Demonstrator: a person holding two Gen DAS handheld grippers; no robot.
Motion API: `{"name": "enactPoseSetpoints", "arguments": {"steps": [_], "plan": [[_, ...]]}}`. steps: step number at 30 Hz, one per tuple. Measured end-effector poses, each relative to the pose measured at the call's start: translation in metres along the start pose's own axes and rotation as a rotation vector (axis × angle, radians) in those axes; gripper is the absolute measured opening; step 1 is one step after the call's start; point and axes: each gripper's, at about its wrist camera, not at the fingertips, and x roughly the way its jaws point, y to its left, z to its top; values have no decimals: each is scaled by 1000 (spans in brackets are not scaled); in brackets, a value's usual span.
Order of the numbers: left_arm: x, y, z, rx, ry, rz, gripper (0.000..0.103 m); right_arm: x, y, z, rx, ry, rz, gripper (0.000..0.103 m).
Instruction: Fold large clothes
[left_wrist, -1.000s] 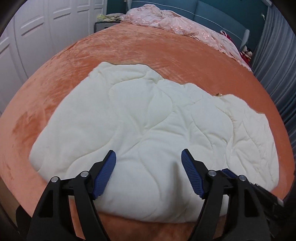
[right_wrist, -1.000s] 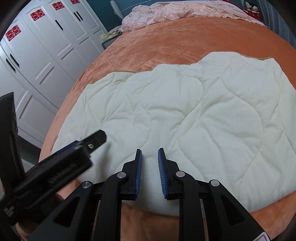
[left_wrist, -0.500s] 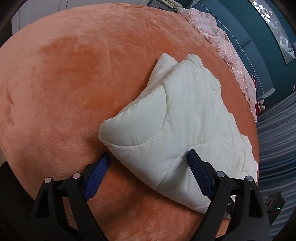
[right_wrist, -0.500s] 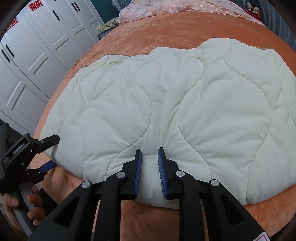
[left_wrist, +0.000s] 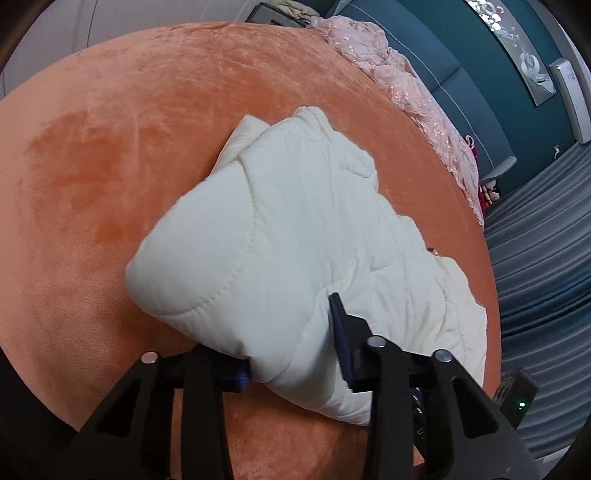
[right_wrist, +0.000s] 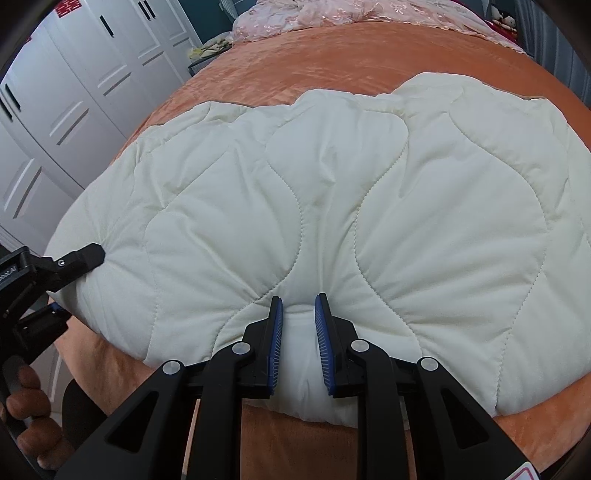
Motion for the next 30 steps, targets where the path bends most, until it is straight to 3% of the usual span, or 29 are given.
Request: {"name": "enactPoseSetpoints", "arguments": {"steps": [2,5,9,16,19,22,26,30], "plan": [[-15,-4,4,16,-17,-37,19,-6,-2,0,22,5,18,20],[-36,-7,9,38,-25,-84,17,-22,-7,-3,38,8,62,18],[-60,-9,9,75,-50,-74,16,-42,-5,-16,14,44,102,10],[-112,-17,4,160,-146,-38,16,-40,35,-40,-55,132,170,10],[-121,-36,-1,240,-158,-20,16,-23,54,-47,-77,162,194,10],[-122,-62,-13,325,-140,-55,16,-14,56,-47,-60,151,211,10],[-125,-110,-37,502,-141,-99,16,-24,32,-44,44,162,294,9],[-105,-146,-55,573,-69,-181,16,-56,-1,-50,84,119,299,9]]}}
